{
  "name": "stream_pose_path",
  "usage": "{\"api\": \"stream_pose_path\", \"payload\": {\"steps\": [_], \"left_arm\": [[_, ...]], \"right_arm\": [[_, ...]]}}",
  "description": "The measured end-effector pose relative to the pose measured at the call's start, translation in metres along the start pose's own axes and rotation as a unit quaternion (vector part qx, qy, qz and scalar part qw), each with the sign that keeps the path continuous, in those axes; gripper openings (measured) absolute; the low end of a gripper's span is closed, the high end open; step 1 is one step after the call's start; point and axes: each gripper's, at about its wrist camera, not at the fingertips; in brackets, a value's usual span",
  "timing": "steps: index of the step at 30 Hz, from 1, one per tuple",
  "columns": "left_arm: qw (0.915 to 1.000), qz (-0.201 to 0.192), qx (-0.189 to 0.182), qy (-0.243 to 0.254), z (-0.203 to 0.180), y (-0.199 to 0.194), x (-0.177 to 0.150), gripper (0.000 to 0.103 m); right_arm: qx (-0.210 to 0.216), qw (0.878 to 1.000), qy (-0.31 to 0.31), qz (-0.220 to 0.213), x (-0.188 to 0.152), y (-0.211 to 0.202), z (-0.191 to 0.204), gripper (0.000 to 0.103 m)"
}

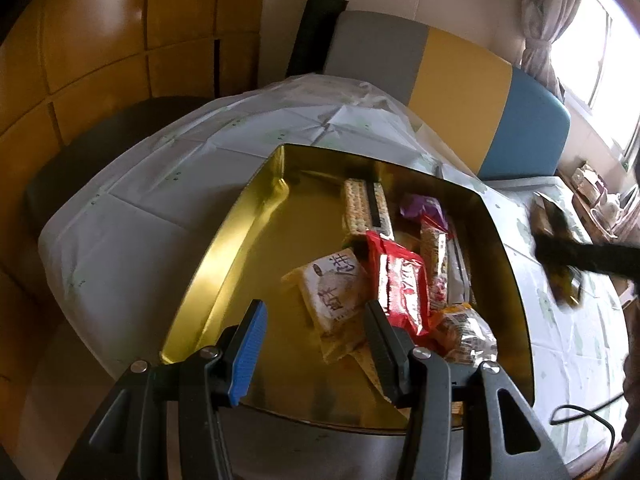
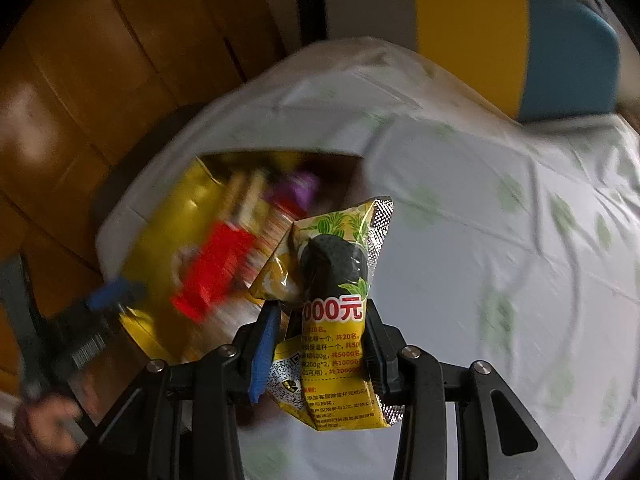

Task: Organize snacks
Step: 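Carry the yellow-green bag into the gold tray and release it with the right tool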

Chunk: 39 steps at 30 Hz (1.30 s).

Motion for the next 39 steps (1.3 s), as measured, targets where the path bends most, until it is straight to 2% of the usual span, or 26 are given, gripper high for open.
{"api": "stream_pose_path", "payload": {"steps": [4, 8, 11, 12, 13, 15, 16, 18, 22, 29, 32, 39], "left_arm": [[1.0000, 0.000, 0.001, -0.002, 0.003, 0.001, 0.000, 0.051], [1.0000, 0.009, 0.003, 0.001, 0.004, 0.007, -0.003, 0.051], [0.9999, 0.012, 0.003, 0.000, 0.004, 0.010, -0.003, 0.051], [0.9999, 0.010, 0.003, 0.002, 0.003, 0.011, -0.003, 0.051], [0.9999, 0.010, 0.004, 0.004, 0.002, 0.011, -0.004, 0.051], [0.9999, 0.010, 0.004, 0.007, -0.001, 0.011, -0.004, 0.051], [0.9999, 0.011, 0.004, 0.008, -0.002, 0.011, -0.005, 0.051], [0.9999, 0.011, 0.004, 0.011, -0.004, 0.010, -0.006, 0.051], [0.9998, 0.007, 0.007, 0.017, -0.007, 0.007, -0.007, 0.051], [0.9996, -0.004, 0.007, 0.025, -0.013, 0.000, -0.007, 0.051], [0.9995, -0.007, 0.008, 0.030, -0.014, -0.002, -0.007, 0.051], [0.9992, -0.014, 0.008, 0.037, -0.021, -0.008, -0.011, 0.051]], "right_arm": [[0.010, 1.000, -0.003, 0.014, 0.024, 0.034, 0.020, 0.042], [-0.022, 0.998, -0.026, 0.050, 0.028, 0.073, 0.032, 0.042], [-0.032, 0.998, -0.035, 0.048, 0.023, 0.076, 0.034, 0.052], [-0.030, 0.998, -0.036, 0.042, 0.022, 0.075, 0.035, 0.062], [-0.031, 0.998, -0.038, 0.036, 0.021, 0.074, 0.033, 0.066], [-0.039, 0.997, -0.059, 0.027, 0.021, 0.069, 0.041, 0.063], [-0.038, 0.996, -0.070, 0.027, 0.019, 0.066, 0.050, 0.055], [-0.038, 0.994, -0.092, 0.035, 0.017, 0.072, 0.057, 0.045], [-0.060, 0.991, -0.115, 0.039, 0.014, 0.081, 0.066, 0.039], [-0.063, 0.992, -0.105, 0.033, 0.010, 0.085, 0.060, 0.039], [-0.067, 0.992, -0.102, 0.034, 0.006, 0.086, 0.060, 0.044], [-0.062, 0.995, -0.075, 0.009, -0.002, 0.070, 0.057, 0.044]]}}
Point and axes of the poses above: each gripper's, at about its wrist camera, not at the fingertips, and y roughly the way its jaws point, z to its left, x to its top, and after that the axes turned 12 degrees about -y, right-handed
